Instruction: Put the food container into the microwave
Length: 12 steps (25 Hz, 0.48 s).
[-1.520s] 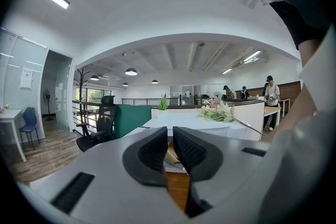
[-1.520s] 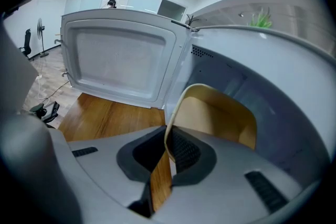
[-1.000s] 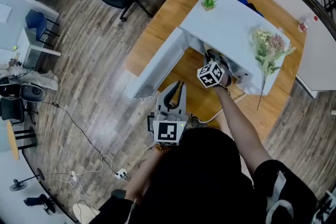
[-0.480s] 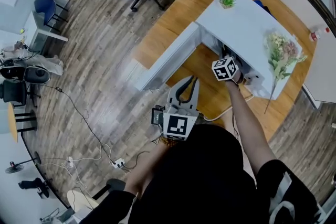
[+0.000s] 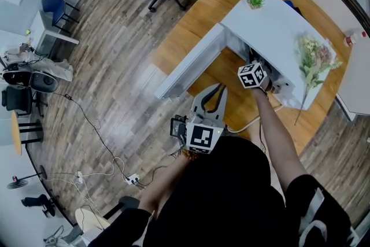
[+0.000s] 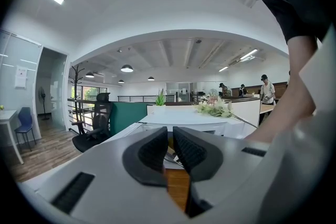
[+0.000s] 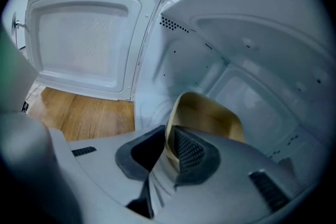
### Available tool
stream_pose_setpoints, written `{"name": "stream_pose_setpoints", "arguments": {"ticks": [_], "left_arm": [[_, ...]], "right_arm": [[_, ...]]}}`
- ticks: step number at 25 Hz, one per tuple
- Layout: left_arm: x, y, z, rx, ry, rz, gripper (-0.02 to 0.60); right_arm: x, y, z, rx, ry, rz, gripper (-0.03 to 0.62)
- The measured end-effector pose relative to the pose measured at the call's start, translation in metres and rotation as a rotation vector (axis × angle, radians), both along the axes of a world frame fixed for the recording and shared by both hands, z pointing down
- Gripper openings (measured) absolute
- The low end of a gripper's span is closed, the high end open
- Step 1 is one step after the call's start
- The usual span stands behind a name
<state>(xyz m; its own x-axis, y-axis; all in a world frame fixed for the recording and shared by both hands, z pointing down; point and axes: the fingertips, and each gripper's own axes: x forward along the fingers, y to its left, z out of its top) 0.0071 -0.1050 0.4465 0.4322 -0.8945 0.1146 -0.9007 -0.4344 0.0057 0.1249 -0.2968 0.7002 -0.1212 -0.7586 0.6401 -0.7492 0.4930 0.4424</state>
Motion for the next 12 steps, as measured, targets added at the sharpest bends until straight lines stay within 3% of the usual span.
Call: {"name": "stream_pose_setpoints", "arguments": {"ticks": [12], "left_arm": [[0.0,0.003,-0.002,0.013,-0.003,-0.008,0.049]], "right_arm": [[-0.005,0.007,-0.017,0.053,-0.047,0.031,0.149]]}}
